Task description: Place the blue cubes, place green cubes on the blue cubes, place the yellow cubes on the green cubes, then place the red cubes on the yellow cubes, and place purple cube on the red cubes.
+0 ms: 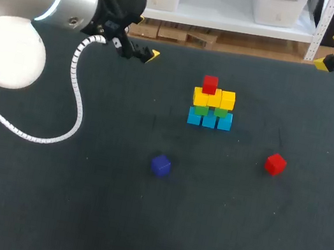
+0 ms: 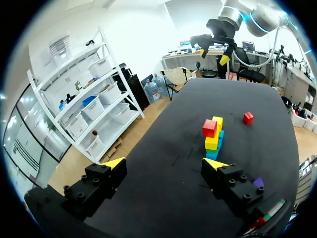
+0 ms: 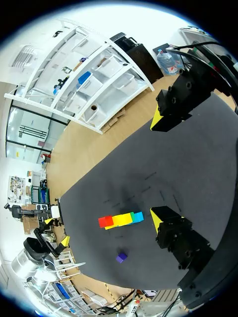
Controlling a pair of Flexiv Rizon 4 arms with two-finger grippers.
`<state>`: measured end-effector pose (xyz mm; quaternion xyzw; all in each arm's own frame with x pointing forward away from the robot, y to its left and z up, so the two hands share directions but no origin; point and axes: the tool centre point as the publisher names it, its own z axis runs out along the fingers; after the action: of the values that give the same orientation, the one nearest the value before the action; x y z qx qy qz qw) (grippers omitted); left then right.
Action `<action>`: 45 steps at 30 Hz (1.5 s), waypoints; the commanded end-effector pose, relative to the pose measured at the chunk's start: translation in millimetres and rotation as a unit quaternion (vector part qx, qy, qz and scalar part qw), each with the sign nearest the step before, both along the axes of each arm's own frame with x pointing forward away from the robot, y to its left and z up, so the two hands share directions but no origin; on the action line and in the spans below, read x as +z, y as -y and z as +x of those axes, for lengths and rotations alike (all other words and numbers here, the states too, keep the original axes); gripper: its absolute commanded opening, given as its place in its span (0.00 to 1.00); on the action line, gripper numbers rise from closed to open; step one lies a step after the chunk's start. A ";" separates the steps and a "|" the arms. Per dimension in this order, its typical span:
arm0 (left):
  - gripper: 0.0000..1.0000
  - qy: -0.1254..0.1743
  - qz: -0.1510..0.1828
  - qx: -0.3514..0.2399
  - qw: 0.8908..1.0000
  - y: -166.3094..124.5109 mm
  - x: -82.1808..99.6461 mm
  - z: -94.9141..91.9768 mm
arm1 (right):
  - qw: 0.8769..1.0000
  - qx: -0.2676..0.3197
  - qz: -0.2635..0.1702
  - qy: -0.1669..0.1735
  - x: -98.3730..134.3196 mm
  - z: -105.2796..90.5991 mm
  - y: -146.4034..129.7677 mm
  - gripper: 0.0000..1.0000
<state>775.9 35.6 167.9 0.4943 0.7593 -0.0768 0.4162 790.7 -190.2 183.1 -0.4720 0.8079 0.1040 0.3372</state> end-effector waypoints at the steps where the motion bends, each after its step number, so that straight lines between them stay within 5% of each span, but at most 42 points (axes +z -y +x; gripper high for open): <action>1: 1.00 -0.002 -0.001 -0.003 1.000 -0.5 -0.4 2.7 | 1.000 0.002 0.002 0.000 -0.1 0.1 0.9 1.00; 30: 1.00 -0.002 -0.001 -0.003 1.000 -0.5 -0.4 2.7 | 1.000 0.002 0.002 0.000 -0.1 0.1 0.9 1.00; 40: 1.00 -0.002 -0.001 -0.003 1.000 -0.5 -0.4 2.7 | 0.993 0.052 -0.093 -0.053 -3.5 -22.2 -29.5 1.00; 45: 1.00 -0.002 -0.001 -0.003 1.000 -0.5 -0.4 2.7 | 0.991 0.079 -0.097 -0.056 -5.0 -39.6 -37.8 1.00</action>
<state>778.0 35.1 167.9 0.4949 0.7600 -0.0774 0.4140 759.9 -156.4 175.8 -0.5529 0.7972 0.0765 0.2302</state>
